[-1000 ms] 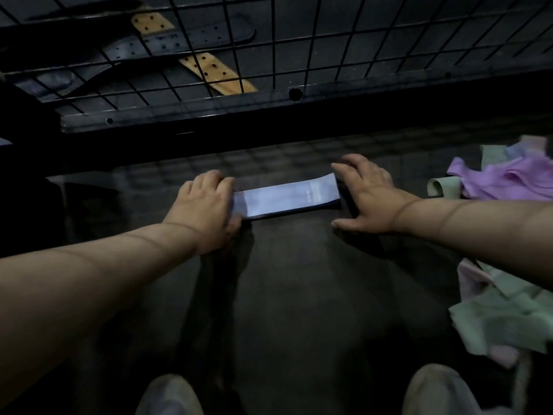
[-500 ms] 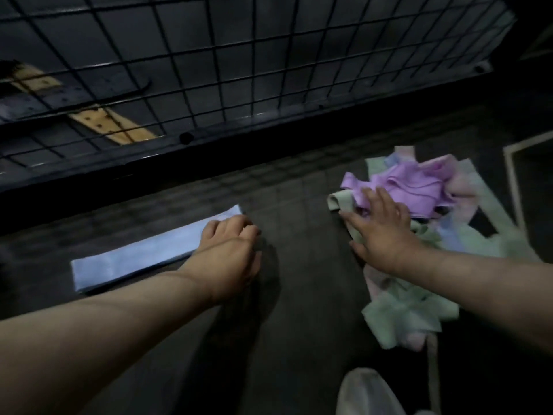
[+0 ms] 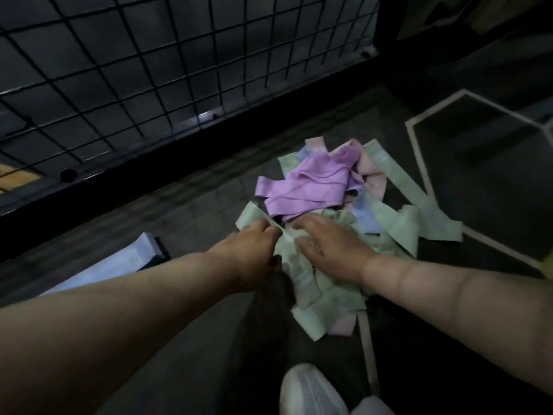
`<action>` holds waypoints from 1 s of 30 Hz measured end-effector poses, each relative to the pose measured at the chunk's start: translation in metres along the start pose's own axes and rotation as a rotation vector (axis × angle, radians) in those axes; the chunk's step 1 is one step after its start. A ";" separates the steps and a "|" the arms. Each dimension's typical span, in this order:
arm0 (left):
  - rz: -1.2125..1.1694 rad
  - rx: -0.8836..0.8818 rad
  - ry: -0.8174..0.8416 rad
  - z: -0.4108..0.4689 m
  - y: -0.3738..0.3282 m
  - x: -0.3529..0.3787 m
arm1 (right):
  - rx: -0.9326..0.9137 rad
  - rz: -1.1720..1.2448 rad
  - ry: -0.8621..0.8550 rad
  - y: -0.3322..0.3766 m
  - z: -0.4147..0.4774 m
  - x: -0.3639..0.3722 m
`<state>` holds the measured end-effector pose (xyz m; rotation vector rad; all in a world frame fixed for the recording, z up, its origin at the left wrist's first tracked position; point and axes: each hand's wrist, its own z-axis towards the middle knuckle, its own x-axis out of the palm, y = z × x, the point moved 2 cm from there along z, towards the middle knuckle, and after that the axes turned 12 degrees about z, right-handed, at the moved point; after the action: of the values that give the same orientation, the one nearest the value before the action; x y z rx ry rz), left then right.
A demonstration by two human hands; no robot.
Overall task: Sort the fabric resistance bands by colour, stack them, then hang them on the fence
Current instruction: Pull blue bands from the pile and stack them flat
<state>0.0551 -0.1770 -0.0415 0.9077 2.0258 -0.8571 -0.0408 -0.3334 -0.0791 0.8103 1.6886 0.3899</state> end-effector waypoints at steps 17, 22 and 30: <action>-0.515 -0.067 -0.092 0.046 -0.053 -0.001 | 0.355 0.335 -0.604 -0.067 0.012 -0.067; -0.739 -0.071 -0.214 0.051 -0.048 -0.010 | 0.204 0.616 -0.171 -0.008 0.014 -0.086; -1.001 -0.039 -0.188 0.047 -0.037 -0.018 | 0.197 1.028 0.333 0.017 0.025 -0.117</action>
<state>0.0505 -0.2389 -0.0402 -0.2914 2.2758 -1.3313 -0.0009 -0.4057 0.0087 1.8254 1.4954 1.1107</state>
